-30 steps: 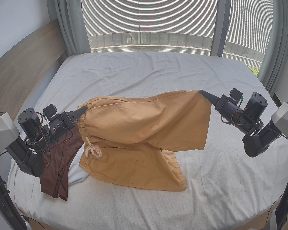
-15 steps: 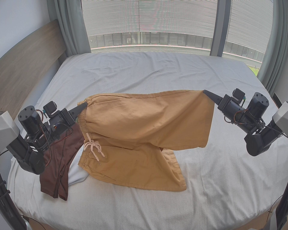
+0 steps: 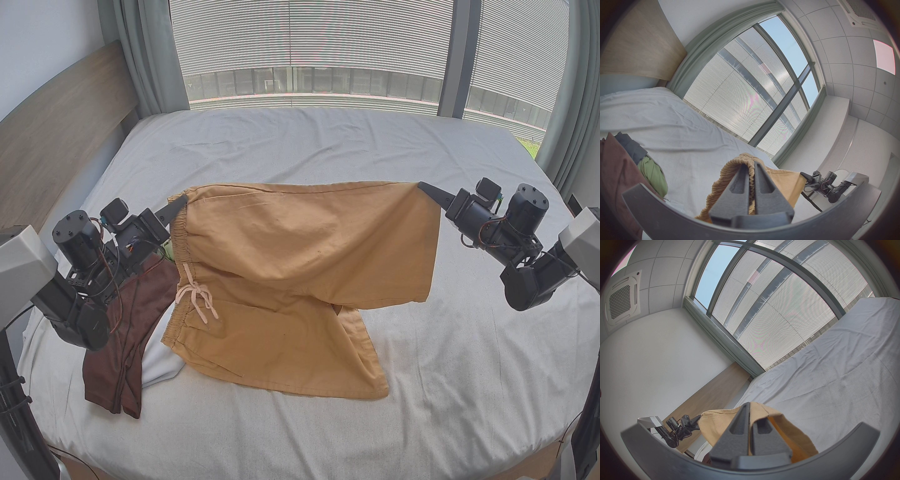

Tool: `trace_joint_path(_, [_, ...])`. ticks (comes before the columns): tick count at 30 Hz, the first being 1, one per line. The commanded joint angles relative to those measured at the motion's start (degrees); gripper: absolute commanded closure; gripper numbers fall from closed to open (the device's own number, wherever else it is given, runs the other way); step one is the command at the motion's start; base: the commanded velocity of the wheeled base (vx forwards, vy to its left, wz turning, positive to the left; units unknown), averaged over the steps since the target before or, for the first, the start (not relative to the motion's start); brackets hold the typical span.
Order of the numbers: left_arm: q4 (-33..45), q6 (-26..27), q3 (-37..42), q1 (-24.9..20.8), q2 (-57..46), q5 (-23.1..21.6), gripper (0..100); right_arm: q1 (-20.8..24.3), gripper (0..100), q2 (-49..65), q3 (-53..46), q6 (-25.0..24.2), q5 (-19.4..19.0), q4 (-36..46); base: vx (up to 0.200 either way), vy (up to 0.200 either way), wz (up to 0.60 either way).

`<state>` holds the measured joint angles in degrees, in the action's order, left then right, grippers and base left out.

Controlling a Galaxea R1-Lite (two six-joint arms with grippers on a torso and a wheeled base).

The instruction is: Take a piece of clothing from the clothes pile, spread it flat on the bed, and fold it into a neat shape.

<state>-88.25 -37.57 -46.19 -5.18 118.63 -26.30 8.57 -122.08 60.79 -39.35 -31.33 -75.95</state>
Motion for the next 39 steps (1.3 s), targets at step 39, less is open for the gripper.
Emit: trace_joint_path(39, [1.9, -2.1, -33.1, -1.0, 25.2, 5.8, 100, -2.2, 100, -26.8, 37.6, 0.1, 0.1, 11.3, 0.000, 0.000, 0.00])
